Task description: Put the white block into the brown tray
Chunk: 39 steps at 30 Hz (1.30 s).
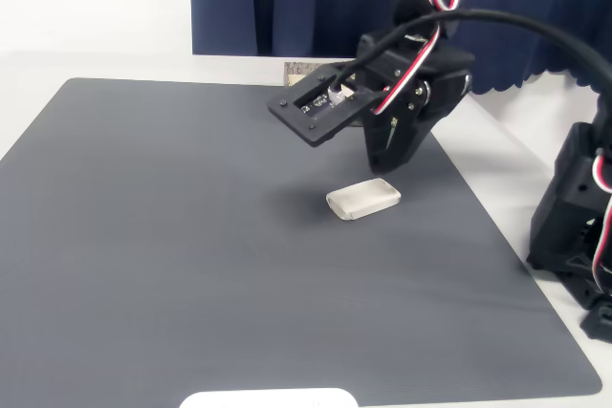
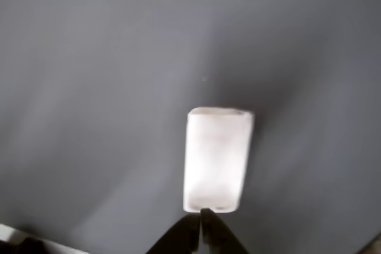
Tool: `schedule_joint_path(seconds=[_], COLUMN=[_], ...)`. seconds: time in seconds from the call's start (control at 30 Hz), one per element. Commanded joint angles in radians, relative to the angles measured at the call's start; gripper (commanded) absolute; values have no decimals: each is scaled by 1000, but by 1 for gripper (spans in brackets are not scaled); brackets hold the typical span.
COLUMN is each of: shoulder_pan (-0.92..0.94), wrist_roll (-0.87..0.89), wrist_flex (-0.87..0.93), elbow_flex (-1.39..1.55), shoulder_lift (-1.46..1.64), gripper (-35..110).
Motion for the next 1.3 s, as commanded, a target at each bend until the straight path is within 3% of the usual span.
schedule_joint_path(seconds=[0.0, 0.33, 0.73, 0.93, 1.27], shoulder_pan=[29, 14, 17, 29, 48], wrist_roll=[-11, 48, 28, -14, -81], wrist_flex=[-9, -12, -31, -37, -202], elbow_flex=[17, -29, -49, -40, -5], shoulder_lift=[52, 18, 12, 9, -26], gripper=[0, 1, 24, 26, 36])
